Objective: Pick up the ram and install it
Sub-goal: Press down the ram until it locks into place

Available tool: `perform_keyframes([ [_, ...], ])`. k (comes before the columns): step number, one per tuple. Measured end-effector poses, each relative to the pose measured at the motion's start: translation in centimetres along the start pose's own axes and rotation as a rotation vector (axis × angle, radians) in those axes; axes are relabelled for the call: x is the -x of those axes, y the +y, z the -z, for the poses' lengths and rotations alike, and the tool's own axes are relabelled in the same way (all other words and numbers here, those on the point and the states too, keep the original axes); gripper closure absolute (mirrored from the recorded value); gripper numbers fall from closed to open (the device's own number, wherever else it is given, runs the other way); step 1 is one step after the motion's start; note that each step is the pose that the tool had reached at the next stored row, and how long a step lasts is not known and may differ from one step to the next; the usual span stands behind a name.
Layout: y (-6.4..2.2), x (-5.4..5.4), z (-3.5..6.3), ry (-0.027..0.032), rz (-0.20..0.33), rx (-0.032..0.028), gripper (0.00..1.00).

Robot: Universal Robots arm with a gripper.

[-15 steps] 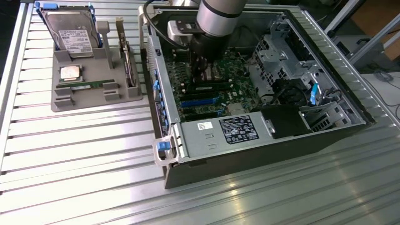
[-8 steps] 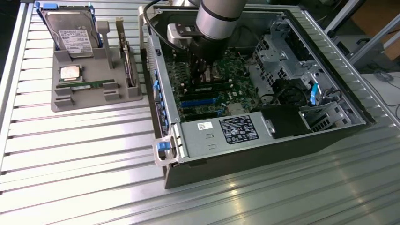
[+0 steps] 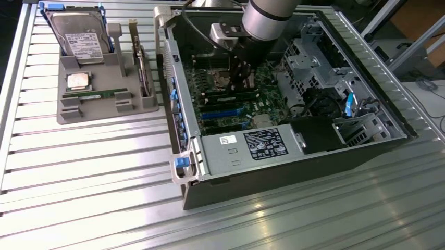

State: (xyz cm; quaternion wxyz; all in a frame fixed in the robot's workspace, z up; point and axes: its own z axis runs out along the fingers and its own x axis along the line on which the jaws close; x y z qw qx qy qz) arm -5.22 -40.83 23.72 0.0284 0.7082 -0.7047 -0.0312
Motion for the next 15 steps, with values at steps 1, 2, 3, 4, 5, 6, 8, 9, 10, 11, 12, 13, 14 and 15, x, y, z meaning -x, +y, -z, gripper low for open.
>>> perform_keyframes([
  [1, -0.68, 0.0, 0.05, 0.0, 0.0, 0.003, 0.9],
  [2, -1.52, 0.0, 0.12, 0.0, 0.0, 0.0057, 0.9],
  [3, -2.4, 0.0, 0.2, 0.0001, 0.0, 0.0078, 0.9],
  [4, -3.55, 0.0, 0.29, -0.0002, 0.0, 0.0099, 0.9],
  [5, -4.63, 0.0, 0.38, -0.0002, 0.0, 0.0119, 0.9],
  [6, -5.92, 0.0, 0.5, 0.0, 0.0, 0.014, 0.9],
  [8, -7.08, 0.0, 0.59, -0.0001, 0.0, 0.0149, 0.9],
  [9, -7.68, 0.0, 0.65, 0.0, 0.0, 0.015, 0.9],
  [10, -7.98, 0.0, 0.71, 0.0, 0.0, 0.0151, 0.9],
  [11, -8.36, 0.0, 0.89, 0.0, 0.0, 0.015, 0.9],
  [12, -8.67, 0.0, 1.18, -0.0001, 0.0, 0.0151, 0.9],
  [13, -8.93, 0.0, 1.42, 0.0, 0.0, 0.0151, 0.9],
  [14, -9.16, 0.0, 1.56, 0.0, 0.0, 0.0151, 0.9],
  [15, -9.38, 0.0, 1.68, -0.0001, 0.0, 0.0151, 0.9],
])
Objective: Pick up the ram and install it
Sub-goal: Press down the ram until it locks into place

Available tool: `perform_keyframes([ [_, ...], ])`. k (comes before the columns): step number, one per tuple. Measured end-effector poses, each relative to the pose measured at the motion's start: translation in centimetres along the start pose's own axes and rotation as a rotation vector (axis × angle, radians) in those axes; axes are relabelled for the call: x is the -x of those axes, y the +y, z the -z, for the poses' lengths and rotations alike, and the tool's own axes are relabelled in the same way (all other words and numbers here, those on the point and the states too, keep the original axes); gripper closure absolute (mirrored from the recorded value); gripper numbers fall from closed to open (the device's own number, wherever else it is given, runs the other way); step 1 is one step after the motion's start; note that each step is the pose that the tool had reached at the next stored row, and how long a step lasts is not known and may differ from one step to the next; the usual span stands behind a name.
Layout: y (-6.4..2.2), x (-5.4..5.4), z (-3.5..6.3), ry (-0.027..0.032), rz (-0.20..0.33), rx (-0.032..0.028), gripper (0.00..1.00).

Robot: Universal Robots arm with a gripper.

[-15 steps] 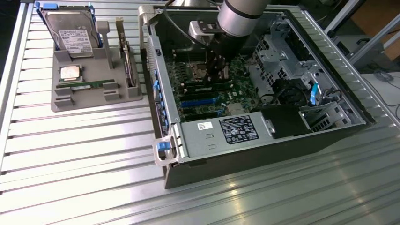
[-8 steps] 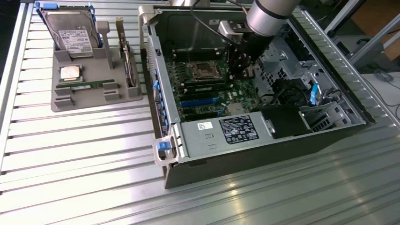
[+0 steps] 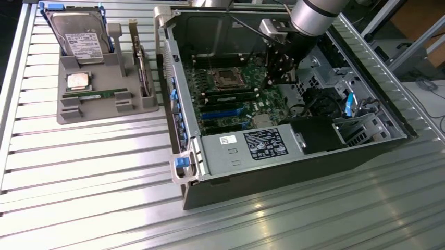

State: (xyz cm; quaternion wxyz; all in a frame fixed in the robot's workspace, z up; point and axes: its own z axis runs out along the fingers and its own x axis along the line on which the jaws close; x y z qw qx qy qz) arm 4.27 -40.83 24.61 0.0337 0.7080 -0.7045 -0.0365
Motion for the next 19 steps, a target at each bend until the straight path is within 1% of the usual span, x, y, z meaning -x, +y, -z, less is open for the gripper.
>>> perform_keyframes([
  [2, -0.72, 0.0, 0.59, 0.0, 0.0, 0.0, 0.9],
  [3, -1.1, 0.0, 1.07, 0.0002, 0.0, 0.0, 0.9],
  [4, -1.23, 0.0, 1.4, 0.0, 0.0, 0.0, 0.9],
  [7, -1.51, 0.0, 2.43, -0.0002, 0.0, 0.0, 0.9],
  [8, -1.59, 0.0, 3.01, -0.0001, 0.0, 0.0, 0.9],
  [9, -1.65, 0.0, 3.88, 0.0001, 0.0, 0.0, 0.9],
  [11, -1.8, 0.0, 5.05, 0.0, 0.0, 0.0, 0.9],
  [13, -1.88, 0.0, 5.78, 0.0002, 0.0, 0.0, 0.9],
  [15, -1.93, 0.0, 6.72, 0.0, 0.0, 0.0, 0.9],
  [17, -1.9, 0.0, 7.16, -0.0003, 0.0, 0.0, 0.9],
  [19, -1.9, 0.0, 7.18, -0.0013, 0.0, -0.0001, 0.9],
])
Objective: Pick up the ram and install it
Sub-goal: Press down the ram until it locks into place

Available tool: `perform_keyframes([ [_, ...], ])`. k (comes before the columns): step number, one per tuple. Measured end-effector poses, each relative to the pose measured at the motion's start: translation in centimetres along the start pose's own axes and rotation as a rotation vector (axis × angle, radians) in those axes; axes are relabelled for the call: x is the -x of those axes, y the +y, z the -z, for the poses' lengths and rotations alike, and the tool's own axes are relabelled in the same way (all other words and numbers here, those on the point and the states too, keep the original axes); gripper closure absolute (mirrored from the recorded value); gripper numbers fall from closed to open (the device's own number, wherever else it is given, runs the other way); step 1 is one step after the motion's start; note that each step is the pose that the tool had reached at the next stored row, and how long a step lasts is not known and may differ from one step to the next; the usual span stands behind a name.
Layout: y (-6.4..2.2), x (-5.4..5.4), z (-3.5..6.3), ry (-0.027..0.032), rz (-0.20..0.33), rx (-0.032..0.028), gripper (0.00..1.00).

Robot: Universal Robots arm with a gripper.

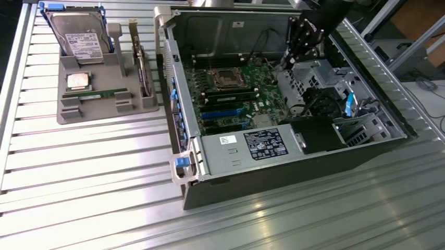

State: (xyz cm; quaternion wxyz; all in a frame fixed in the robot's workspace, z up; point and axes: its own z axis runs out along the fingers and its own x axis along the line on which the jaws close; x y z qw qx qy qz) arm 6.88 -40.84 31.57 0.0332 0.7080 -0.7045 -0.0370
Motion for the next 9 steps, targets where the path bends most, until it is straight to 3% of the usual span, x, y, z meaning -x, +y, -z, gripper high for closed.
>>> perform_keyframes([
  [1, 0.0, 0.0, 0.0, 0.0001, 0.0, -0.0003, 0.9],
  [2, -0.01, 0.0, 0.01, 0.0006, 0.0, -0.0091, 0.9],
  [4, 0.03, -0.01, 0.01, 0.0008, 0.0, -0.045, 0.9],
  [6, 0.04, 0.0, 0.0, 0.0008, 0.0, -0.0696, 0.9],
  [9, 0.04, 0.0, 0.0, 0.0007, 0.0, -0.0702, 0.9],
])
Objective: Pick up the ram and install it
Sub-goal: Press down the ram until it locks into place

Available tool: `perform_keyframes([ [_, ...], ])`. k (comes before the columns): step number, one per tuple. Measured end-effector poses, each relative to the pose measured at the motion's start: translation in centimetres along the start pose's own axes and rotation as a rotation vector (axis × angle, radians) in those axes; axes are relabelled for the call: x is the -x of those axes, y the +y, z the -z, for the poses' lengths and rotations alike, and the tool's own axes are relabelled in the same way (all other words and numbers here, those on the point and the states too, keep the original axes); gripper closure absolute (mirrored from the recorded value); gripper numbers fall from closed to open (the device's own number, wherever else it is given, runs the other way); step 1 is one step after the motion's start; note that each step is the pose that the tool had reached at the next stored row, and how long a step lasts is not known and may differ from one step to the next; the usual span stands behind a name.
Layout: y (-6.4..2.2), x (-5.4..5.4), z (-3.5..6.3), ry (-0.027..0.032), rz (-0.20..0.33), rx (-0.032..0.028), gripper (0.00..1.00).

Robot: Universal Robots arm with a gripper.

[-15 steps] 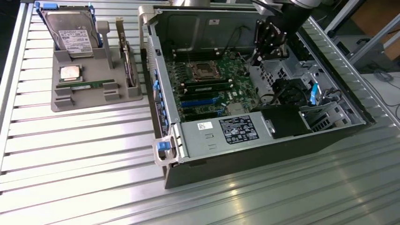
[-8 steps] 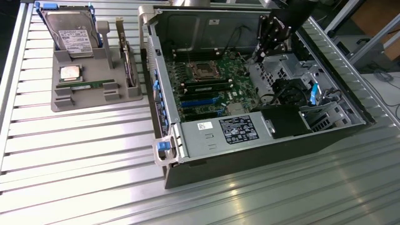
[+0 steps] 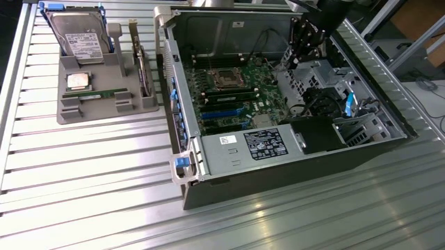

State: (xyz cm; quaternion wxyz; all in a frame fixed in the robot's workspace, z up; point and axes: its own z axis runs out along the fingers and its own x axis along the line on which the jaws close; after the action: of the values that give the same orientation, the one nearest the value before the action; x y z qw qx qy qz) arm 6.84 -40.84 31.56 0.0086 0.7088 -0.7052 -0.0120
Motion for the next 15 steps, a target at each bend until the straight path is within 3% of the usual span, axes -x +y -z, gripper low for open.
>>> perform_keyframes([
  [7, 0.0, 0.0, 0.0, -0.0001, -0.006, 0.0, 0.9],
  [15, 0.0, 0.0, -0.07, 0.0045, -0.122, -0.0006, 0.9],
])
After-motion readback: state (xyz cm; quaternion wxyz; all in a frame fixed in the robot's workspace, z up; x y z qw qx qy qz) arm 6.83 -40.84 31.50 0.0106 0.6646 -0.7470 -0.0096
